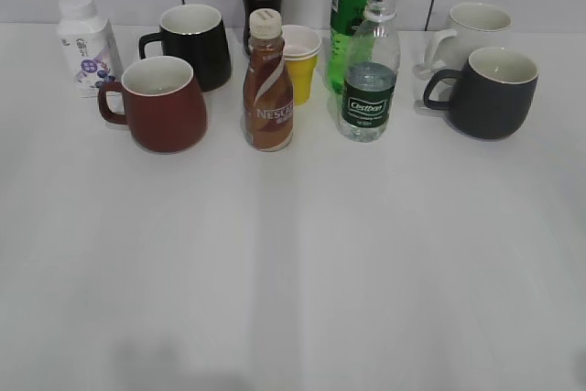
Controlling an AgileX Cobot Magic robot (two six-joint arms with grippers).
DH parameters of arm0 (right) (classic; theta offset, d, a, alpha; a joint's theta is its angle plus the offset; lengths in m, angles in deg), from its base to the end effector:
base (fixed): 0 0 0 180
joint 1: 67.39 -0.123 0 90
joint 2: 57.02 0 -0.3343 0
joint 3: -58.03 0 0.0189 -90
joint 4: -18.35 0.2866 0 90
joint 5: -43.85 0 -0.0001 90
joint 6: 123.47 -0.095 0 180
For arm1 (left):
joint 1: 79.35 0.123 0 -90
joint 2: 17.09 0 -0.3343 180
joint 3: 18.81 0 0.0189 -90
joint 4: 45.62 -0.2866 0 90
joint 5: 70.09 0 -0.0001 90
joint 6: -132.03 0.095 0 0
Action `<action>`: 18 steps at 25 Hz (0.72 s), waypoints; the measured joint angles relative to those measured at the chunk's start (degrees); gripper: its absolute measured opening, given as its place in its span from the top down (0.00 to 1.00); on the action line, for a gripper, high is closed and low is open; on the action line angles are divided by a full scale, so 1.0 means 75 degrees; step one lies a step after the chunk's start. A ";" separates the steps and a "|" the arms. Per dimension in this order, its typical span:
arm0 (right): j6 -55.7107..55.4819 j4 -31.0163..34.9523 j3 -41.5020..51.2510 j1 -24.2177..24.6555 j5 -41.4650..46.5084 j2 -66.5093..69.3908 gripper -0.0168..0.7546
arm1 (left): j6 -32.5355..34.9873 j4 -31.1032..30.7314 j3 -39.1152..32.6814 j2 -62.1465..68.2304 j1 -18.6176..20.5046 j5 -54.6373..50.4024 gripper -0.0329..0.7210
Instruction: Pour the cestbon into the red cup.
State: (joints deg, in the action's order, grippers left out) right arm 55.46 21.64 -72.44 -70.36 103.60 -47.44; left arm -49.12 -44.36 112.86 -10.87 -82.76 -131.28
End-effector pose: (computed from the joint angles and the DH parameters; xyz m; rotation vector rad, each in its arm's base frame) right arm -0.0105 0.0042 0.2962 -0.0348 2.0747 0.1124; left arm -0.0244 -0.0004 0.2995 0.0414 2.0203 -0.0767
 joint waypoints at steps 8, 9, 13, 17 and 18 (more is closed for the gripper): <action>0.0413 -0.0384 0.0000 0.0000 -0.0008 0.0000 0.42 | 0.0000 0.0000 0.0000 0.0000 0.0000 0.0000 0.64; 0.0426 -0.0384 0.0000 0.0000 -0.0001 0.0000 0.42 | 0.0000 0.0000 0.0000 0.0000 0.0000 0.0000 0.64; 0.0439 -0.0348 0.0000 0.0000 -0.0002 0.0000 0.42 | 0.0000 0.0000 0.0000 0.0000 0.0000 0.0000 0.64; 0.0445 -0.0262 0.0000 0.0000 -0.0011 0.0000 0.42 | 0.0000 0.0000 0.0000 0.0000 0.0000 0.0000 0.64; 0.0445 -0.0262 0.0000 0.0000 -0.0011 0.0000 0.42 | 0.0000 0.0000 0.0000 0.0000 0.0000 0.0000 0.64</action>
State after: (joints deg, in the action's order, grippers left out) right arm 58.80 19.68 -72.44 -70.36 103.51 -47.44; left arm -49.12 -44.36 112.86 -10.87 -82.76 -131.28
